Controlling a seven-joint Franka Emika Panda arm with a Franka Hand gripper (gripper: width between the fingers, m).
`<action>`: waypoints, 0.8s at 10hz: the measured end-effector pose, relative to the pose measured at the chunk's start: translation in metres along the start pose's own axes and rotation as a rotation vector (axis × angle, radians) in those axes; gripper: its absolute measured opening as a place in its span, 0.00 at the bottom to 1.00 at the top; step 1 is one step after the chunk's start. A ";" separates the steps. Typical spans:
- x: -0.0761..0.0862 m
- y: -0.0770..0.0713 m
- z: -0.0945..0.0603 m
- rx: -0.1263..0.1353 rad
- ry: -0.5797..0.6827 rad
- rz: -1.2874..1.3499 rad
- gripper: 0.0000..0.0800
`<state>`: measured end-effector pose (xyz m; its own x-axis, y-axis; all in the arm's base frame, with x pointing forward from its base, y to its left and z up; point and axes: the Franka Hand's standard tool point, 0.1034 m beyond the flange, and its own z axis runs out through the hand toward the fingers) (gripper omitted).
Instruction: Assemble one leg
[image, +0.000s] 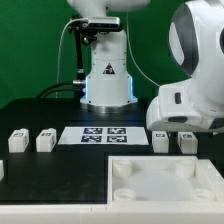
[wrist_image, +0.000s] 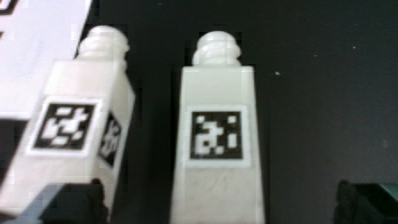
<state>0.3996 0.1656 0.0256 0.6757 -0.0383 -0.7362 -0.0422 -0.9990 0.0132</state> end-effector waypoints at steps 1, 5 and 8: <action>0.002 -0.001 0.007 -0.001 -0.005 0.000 0.81; 0.004 -0.005 0.022 -0.005 -0.021 0.017 0.81; 0.004 -0.005 0.022 -0.005 -0.021 0.017 0.51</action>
Offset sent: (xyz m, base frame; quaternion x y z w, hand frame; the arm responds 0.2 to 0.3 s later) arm -0.0059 0.0165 -0.0195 0.0275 -0.0137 0.0439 0.9986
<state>0.3858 0.1706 0.0077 0.6590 -0.0545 -0.7501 -0.0492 -0.9984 0.0292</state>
